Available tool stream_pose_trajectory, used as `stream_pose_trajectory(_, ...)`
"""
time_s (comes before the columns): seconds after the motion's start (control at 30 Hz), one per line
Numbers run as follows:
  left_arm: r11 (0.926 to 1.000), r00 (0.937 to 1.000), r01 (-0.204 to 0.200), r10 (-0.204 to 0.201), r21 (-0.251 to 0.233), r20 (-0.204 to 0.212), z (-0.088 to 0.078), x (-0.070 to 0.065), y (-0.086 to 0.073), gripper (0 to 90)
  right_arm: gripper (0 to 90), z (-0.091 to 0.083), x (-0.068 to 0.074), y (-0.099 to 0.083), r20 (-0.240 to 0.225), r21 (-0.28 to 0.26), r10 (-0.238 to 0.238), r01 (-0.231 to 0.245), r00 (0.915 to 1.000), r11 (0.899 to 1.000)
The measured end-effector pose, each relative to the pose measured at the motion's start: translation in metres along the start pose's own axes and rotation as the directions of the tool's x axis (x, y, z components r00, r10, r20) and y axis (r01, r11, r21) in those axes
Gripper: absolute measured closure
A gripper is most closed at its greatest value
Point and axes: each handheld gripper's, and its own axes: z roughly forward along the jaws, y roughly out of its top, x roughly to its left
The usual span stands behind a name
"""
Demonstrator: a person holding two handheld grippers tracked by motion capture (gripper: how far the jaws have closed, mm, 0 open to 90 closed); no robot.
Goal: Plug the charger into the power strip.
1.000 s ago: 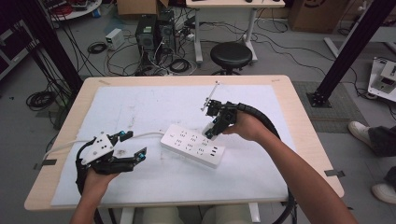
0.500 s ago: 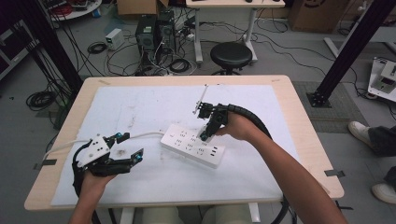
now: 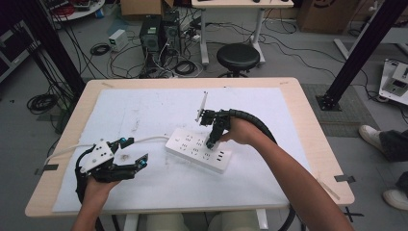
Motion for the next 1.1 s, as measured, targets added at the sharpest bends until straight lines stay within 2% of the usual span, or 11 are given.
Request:
stream_pose_trajectory(0.17,1.0,1.0,0.002,-0.002,0.0,-0.003,0.0,0.0,0.0,24.1,63.3,0.0,-0.001,0.001,0.006,0.03,0.002,-0.002,1.0,1.0)
stream_pose_trajectory(0.3,1.0,1.0,0.004,-0.004,-0.002,-0.003,0.001,0.0,-0.001,24.1,63.3,0.002,-0.001,0.002,-0.009,0.042,0.018,-0.018,0.9998,0.999)
stream_pose_trajectory(0.53,1.0,1.0,0.004,-0.004,0.001,-0.007,-0.001,0.001,-0.003,24.1,63.5,0.006,0.001,0.011,0.007,0.077,0.015,-0.015,0.9999,0.997)
stream_pose_trajectory(0.6,1.0,0.9999,0.003,-0.003,0.003,-0.01,-0.002,0.001,-0.003,24.1,63.5,0.005,0.003,0.013,0.01,0.092,0.029,-0.03,0.9995,0.995)
stream_pose_trajectory(0.9,1.0,0.9999,0.004,-0.004,0.005,-0.009,-0.001,0.0,-0.004,24.1,63.7,0.007,0.005,0.015,0.025,0.096,0.032,-0.034,0.9992,0.995)
stream_pose_trajectory(0.97,1.0,1.0,0.004,-0.004,0.004,-0.008,0.0,0.0,-0.004,24.1,63.7,0.007,0.007,0.016,0.039,0.096,0.032,-0.035,0.9988,0.995)
stream_pose_trajectory(1.0,1.0,1.0,0.006,-0.006,0.002,-0.008,0.0,0.0,-0.005,24.1,63.8,0.007,0.007,0.016,0.044,0.098,0.014,-0.019,0.9989,0.995)
stream_pose_trajectory(1.07,0.9999,0.9999,0.01,-0.01,0.006,-0.005,0.001,0.0,-0.006,24.0,63.7,0.009,0.009,0.017,0.054,0.102,0.034,-0.039,0.998,0.994)
stream_pose_trajectory(1.1,0.9999,0.9999,0.01,-0.01,0.006,-0.005,0.001,0.0,-0.006,24.1,63.8,0.016,0.011,0.018,0.072,0.125,0.009,-0.018,0.9974,0.992)
